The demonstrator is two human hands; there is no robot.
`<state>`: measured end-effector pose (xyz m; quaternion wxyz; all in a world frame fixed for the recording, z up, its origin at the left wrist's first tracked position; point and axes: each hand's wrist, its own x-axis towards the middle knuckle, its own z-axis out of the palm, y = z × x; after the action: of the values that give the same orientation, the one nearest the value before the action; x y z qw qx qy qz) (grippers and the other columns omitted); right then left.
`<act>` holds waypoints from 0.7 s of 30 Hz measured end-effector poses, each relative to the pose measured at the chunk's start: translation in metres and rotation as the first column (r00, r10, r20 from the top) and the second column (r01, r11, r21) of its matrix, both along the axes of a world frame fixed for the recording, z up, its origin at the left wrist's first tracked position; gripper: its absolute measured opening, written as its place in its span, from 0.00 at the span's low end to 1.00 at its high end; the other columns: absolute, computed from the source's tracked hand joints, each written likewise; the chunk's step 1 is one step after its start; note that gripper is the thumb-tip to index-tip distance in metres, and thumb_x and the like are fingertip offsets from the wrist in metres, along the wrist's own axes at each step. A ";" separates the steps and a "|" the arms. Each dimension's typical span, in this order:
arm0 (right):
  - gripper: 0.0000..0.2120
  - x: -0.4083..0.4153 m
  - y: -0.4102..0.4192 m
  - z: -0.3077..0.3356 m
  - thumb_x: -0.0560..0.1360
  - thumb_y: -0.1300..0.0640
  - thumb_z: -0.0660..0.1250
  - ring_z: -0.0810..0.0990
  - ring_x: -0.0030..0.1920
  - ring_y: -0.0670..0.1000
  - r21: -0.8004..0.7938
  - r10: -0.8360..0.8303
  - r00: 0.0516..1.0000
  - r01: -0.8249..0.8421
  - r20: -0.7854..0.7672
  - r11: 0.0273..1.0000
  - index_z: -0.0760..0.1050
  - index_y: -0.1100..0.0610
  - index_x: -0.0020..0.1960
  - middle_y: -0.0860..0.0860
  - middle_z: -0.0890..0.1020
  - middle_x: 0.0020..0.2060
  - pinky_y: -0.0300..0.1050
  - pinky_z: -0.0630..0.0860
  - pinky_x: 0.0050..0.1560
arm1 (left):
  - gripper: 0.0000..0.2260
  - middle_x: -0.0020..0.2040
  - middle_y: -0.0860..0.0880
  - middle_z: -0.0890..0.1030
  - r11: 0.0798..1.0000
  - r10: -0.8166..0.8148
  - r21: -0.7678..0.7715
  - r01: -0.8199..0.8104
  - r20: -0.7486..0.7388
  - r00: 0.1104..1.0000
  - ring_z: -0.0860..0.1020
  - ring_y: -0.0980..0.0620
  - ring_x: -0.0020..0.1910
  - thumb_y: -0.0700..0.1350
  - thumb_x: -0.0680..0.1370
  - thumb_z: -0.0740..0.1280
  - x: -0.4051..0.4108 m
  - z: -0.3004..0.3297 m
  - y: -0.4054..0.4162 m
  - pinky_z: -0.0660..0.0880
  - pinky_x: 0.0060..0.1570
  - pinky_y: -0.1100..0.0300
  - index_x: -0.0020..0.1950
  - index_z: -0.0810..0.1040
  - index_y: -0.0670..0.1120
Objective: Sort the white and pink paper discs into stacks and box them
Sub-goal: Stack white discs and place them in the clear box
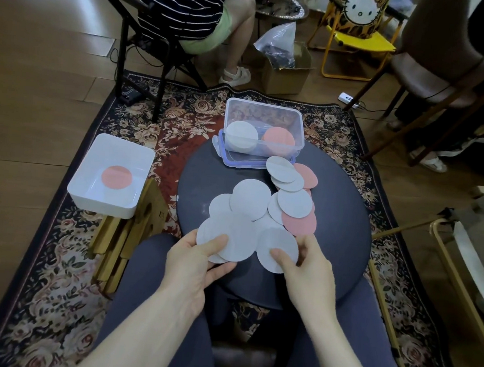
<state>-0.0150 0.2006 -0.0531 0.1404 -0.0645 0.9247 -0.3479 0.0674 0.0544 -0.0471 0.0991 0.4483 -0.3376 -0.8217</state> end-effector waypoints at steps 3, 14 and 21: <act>0.03 0.003 0.003 0.000 0.75 0.56 0.68 0.76 0.36 0.50 -0.294 -0.104 0.993 0.116 0.055 0.949 0.74 0.51 0.43 0.46 0.81 0.35 0.43 0.71 0.38 | 0.08 0.49 0.46 0.85 1.000 0.007 -0.022 -0.007 0.005 1.000 0.83 0.45 0.48 0.34 0.75 0.69 0.000 -0.001 0.000 0.82 0.41 0.53 0.51 0.80 0.45; 0.02 0.010 -0.007 0.005 0.75 0.60 0.68 0.68 0.26 0.44 -0.541 -0.078 0.951 0.237 0.300 0.807 0.76 0.55 0.44 0.48 0.76 0.31 0.38 0.65 0.31 | 0.08 0.48 0.44 0.85 0.987 -0.149 -0.061 0.148 -0.013 0.989 0.85 0.44 0.45 0.36 0.75 0.69 0.000 0.005 0.008 0.82 0.38 0.56 0.53 0.80 0.43; 0.12 0.014 -0.007 0.007 0.73 0.60 0.71 0.77 0.33 0.40 -0.546 -0.006 0.934 0.214 0.358 0.810 0.75 0.53 0.54 0.49 0.83 0.46 0.32 0.70 0.30 | 0.08 0.48 0.44 0.85 0.962 -0.248 -0.127 0.242 -0.033 0.968 0.84 0.45 0.47 0.36 0.75 0.69 -0.001 0.006 0.009 0.82 0.42 0.54 0.53 0.81 0.42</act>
<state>-0.0005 0.1936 -0.0466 0.2504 0.0114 0.7395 -0.6247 0.0668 0.0631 -0.0416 0.0321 0.3760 -0.4377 -0.8161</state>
